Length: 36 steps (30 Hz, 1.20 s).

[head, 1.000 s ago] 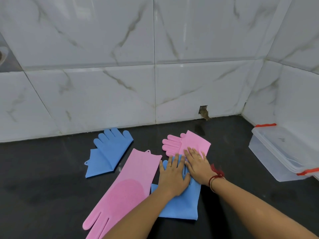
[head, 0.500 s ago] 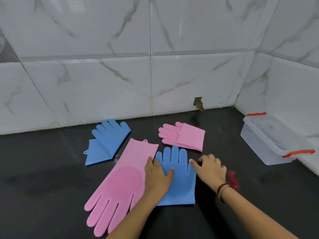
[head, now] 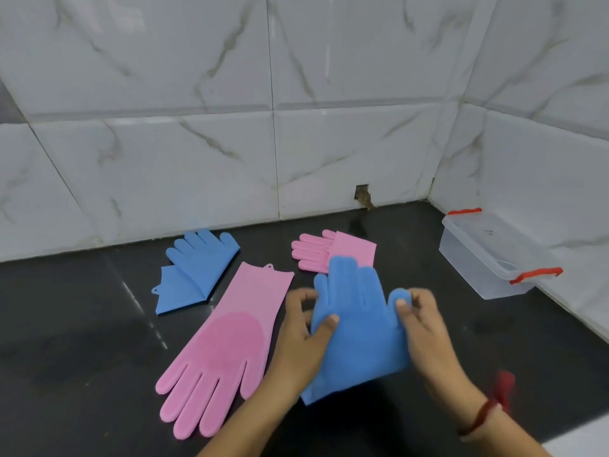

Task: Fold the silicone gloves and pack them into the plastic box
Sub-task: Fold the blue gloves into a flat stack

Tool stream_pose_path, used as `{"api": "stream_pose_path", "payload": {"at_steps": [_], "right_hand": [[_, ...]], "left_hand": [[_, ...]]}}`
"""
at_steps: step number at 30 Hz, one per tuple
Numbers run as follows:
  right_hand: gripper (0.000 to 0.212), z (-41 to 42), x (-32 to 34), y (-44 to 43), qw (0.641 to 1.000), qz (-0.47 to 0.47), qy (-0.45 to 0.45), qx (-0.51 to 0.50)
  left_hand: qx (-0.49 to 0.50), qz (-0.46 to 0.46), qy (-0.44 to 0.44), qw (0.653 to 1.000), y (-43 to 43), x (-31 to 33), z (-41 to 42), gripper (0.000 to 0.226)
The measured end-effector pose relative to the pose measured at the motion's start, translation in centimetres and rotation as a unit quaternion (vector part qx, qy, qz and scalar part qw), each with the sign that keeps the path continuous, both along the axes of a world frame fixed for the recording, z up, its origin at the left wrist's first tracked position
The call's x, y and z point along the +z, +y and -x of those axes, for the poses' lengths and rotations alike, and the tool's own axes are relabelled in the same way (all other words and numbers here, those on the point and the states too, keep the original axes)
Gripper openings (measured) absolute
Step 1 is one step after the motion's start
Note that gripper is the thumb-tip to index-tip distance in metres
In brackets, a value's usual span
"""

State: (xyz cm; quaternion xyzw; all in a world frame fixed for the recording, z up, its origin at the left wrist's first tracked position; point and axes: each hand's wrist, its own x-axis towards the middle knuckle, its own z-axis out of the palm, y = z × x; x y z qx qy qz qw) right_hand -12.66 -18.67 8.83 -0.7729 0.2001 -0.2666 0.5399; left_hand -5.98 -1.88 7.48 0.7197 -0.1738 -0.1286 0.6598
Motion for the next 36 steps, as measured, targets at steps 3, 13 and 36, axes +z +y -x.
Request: {"api": "stream_pose_path", "payload": {"at_steps": [3, 13, 36], "right_hand": [[0.004, -1.2, 2.4, -1.0, 1.0, -0.003, 0.01, -0.011], [0.059, -4.6, -4.2, -3.3, 0.952, -0.189, 0.233, 0.062], [0.067, 1.4, -3.7, -2.5, 0.896, 0.204, 0.34, 0.2]], "left_hand": [[-0.017, 0.066, 0.027, 0.997, -0.8, 1.5, -0.8, 0.052], [0.1, -0.113, 0.103, 0.983, -4.3, -5.5, -6.4, 0.063], [0.306, -0.422, -0.081, 0.849, 5.6, -3.8, -18.7, 0.071]]}}
